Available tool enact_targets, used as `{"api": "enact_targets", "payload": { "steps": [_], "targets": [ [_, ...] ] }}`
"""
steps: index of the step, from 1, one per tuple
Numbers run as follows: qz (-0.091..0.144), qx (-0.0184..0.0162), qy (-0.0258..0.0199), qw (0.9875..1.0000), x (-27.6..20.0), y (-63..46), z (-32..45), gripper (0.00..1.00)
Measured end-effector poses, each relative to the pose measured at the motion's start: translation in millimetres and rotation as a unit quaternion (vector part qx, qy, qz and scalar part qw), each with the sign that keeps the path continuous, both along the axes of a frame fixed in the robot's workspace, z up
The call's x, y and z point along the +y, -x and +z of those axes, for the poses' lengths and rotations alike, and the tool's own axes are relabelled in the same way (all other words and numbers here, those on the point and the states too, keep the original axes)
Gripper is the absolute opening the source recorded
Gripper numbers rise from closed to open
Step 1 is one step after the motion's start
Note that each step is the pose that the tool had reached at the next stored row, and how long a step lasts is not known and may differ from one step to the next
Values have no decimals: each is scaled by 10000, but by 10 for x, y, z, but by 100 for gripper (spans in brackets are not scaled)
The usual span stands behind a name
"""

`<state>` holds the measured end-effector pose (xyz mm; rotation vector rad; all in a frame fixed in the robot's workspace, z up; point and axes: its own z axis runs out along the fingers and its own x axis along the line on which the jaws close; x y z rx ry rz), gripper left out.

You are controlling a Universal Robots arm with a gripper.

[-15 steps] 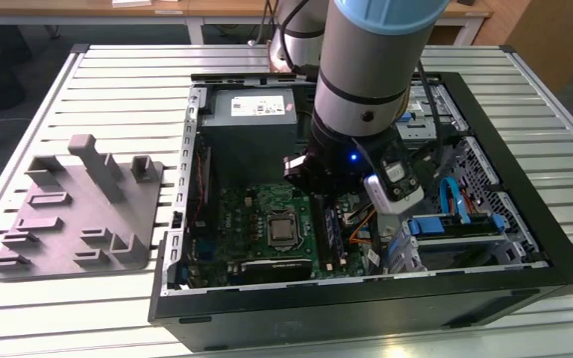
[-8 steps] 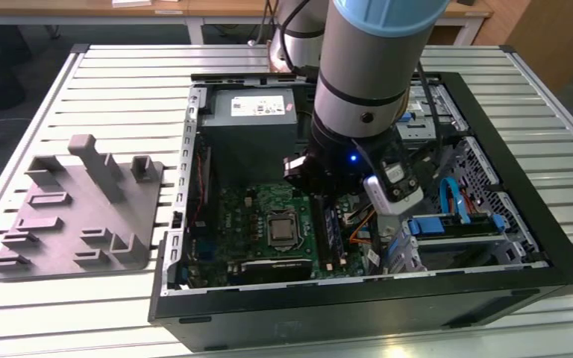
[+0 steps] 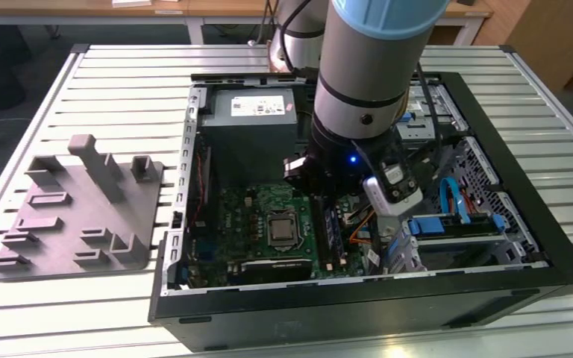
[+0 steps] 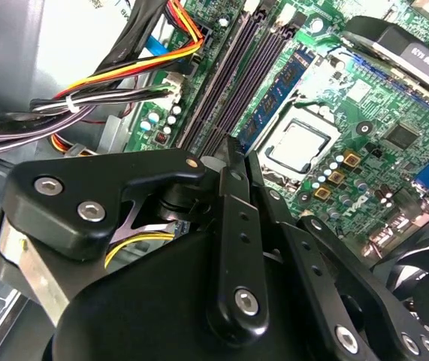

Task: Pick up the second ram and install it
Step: 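Insert the second ram into the second slot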

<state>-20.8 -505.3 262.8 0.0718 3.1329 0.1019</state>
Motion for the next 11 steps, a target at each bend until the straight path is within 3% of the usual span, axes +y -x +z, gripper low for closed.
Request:
{"api": "enact_targets", "payload": {
  "steps": [1, 3, 11],
  "targets": [
    [0, 0, 0, 10000, 0, 0, -2, 14],
    [0, 0, 0, 10000, 0, 0, -297, 14],
    [0, 0, 0, 10000, 0, 0, -312, 14]
  ]
}}
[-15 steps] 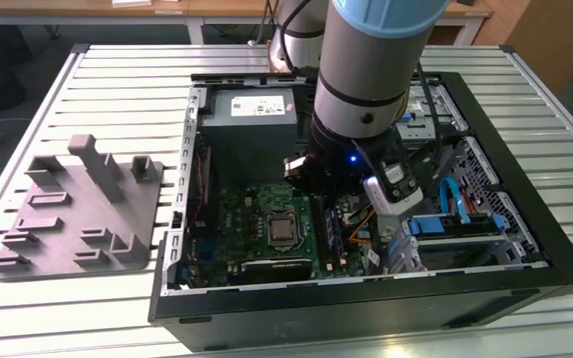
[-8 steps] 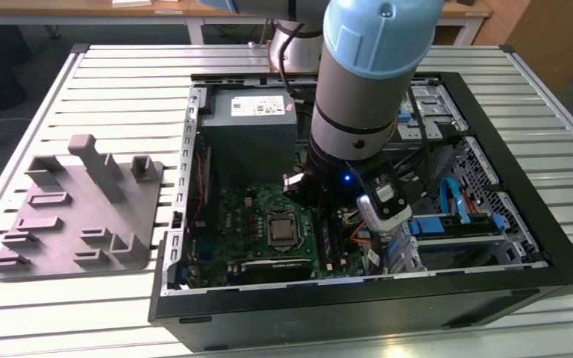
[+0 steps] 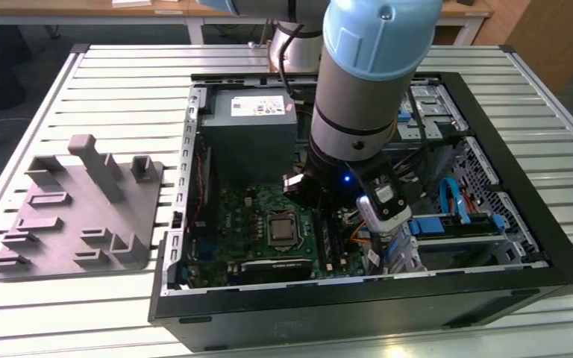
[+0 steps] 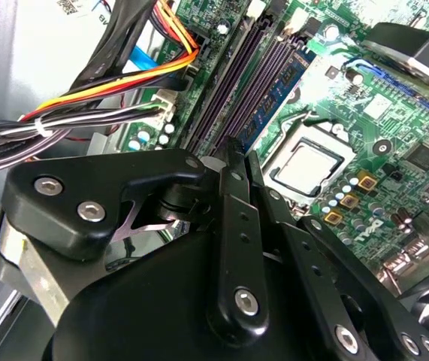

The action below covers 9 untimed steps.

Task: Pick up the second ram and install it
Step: 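Insert the second ram into the second slot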

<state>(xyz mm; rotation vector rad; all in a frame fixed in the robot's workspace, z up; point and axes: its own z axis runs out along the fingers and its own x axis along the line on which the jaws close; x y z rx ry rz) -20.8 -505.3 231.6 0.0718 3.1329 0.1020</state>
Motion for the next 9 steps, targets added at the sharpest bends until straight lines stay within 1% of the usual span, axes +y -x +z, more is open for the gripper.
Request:
{"api": "enact_targets", "payload": {
  "steps": [9],
  "targets": [
    [-1, 0, 0, 10000, 0, 14, -18, 14]
  ]
}}
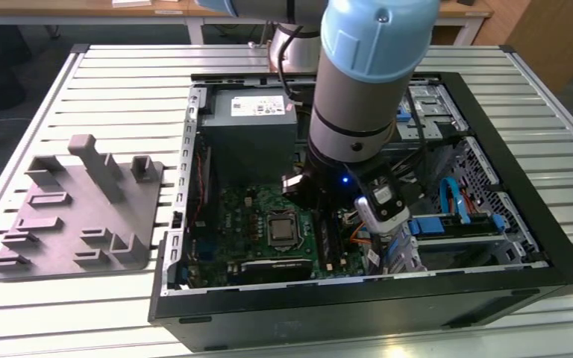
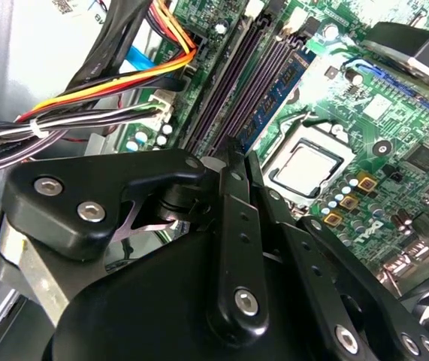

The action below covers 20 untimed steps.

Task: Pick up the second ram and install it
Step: 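Insert the second ram into the second slot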

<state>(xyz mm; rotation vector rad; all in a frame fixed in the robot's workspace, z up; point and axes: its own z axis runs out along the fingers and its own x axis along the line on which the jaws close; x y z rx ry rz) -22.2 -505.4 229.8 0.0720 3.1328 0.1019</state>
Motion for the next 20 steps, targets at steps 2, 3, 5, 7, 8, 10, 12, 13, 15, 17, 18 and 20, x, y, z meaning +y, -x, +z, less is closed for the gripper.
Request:
{"api": "enact_targets", "payload": {
  "steps": [2, 3, 5, 7, 8, 10, 12, 13, 15, 17, 18, 20],
  "targets": [
    [1, 0, -2, 10000, 7, 2, -2, 14],
    [1, 0, -5, 10000, 10, 2, -3, 14],
    [1, 0, -47, 10000, 10, 4, -6, 14],
    [2, 0, -66, 10000, 11, 4, -13, 14],
    [23, 0, -65, 10000, 11, 3, -16, 14],
    [88, 1, -65, 9999, 11, 3, -25, 14],
    [152, 1, -62, 9999, 11, 0, -32, 14],
    [153, 1, -61, 9999, 10, -1, -34, 14],
    [94, 1, -63, 9999, 11, -5, -46, 14],
    [-10, 0, -62, 10000, 11, -6, -57, 14],
    [-28, 1, -62, 10000, 11, -6, -63, 14],
    [-27, 0, -61, 10000, 11, -6, -77, 14]
  ]
}}
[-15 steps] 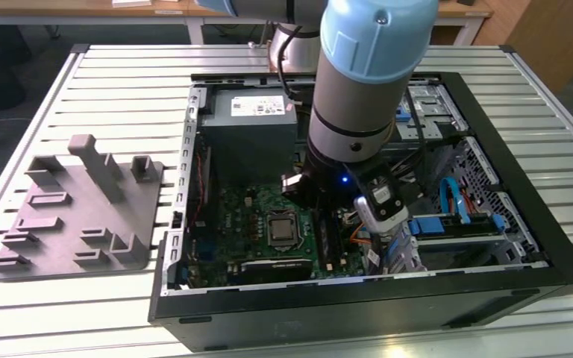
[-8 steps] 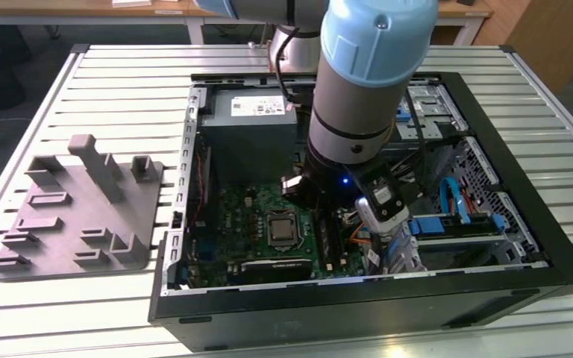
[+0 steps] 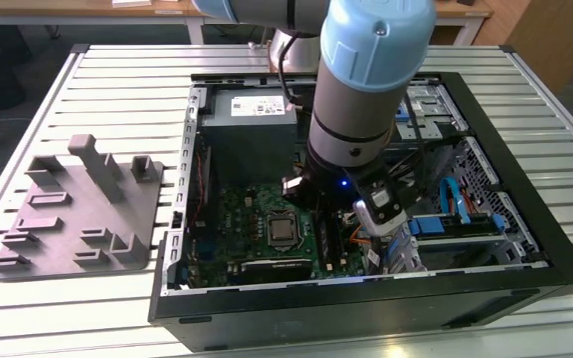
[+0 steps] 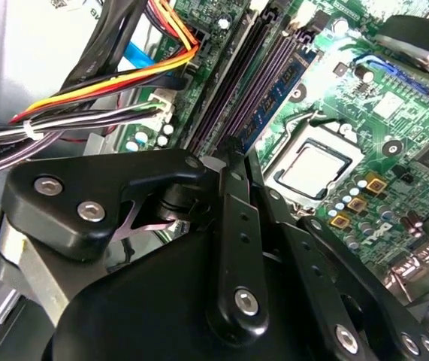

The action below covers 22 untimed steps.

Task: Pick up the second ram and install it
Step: 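Insert the second ram into the second slot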

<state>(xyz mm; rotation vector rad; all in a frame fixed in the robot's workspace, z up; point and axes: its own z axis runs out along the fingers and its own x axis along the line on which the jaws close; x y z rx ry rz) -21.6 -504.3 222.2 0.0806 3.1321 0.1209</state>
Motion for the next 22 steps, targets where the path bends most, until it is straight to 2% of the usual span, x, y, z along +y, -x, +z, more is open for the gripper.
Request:
{"api": "enact_targets", "payload": {
  "steps": [11, 19, 22],
  "targets": [
    [9, 2, 17, 10000, 0, 22, -57, 14],
    [-41, 3, 83, 10000, -1, 21, -56, 14],
    [-43, 2, 86, 10000, 0, 21, -55, 14]
  ]
}}
